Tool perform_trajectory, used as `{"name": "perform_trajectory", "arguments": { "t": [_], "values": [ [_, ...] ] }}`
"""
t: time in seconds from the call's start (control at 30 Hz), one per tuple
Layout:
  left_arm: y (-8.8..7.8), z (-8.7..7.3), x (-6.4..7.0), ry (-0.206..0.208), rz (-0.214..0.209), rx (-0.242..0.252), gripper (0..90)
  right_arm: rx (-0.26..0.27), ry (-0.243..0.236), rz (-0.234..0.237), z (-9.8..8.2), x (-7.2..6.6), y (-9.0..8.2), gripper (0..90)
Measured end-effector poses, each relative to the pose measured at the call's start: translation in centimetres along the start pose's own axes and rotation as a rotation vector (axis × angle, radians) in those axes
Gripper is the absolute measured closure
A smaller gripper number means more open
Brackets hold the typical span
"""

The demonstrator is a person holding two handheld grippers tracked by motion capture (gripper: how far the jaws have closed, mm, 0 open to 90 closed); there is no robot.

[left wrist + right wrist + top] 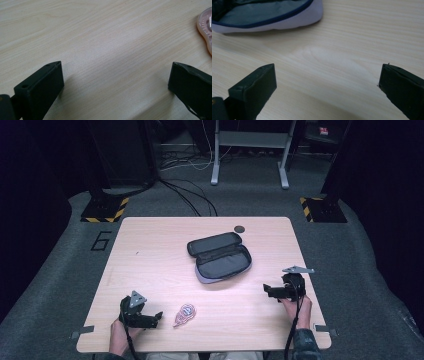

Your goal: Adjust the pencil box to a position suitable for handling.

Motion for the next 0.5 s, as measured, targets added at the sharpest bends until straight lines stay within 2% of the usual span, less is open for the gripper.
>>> {"name": "perform_trajectory", "arguments": {
  "t": [0.1, 0.27, 0.43, 0.47, 0.5],
  "values": [
    [0.0, 0.0, 0.0, 0.0, 0.0, 0.001, 0.1, 0.004, -0.012, 0.017, 0.9, -0.2, 0.9, 1.0],
    [0.0, 0.0, -0.1, 0.01, -0.003, -0.003, 0.1, 0.0, -0.003, 0.04, 2.1, -0.5, 2.3, 1.7],
    [0.0, 0.0, 0.0, 0.0, 0.0, 0.001, 0.1, -0.008, -0.02, 0.062, 3.4, -0.9, 3.8, 4.2],
    [0.0, 0.0, -0.1, 0.011, -0.003, -0.006, 0.1, 0.003, -0.029, 0.062, 3.8, -1.1, 4.2, 4.4],
    [0.0, 0.0, 0.0, 0.0, 0.0, 0.0, 0.1, -0.006, -0.028, 0.073, 4.1, -1.2, 4.5, 4.4]
  ]
}}
Point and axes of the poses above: each handheld gripper's, and its own axes: y roughly forward along the jaws, z roughly out of its top, x roughly to its right, the point moved 5 cm from there along y, roughly forward along the jaws, and after that the axes turned 14 degrees about x, right-handed, at the moved point
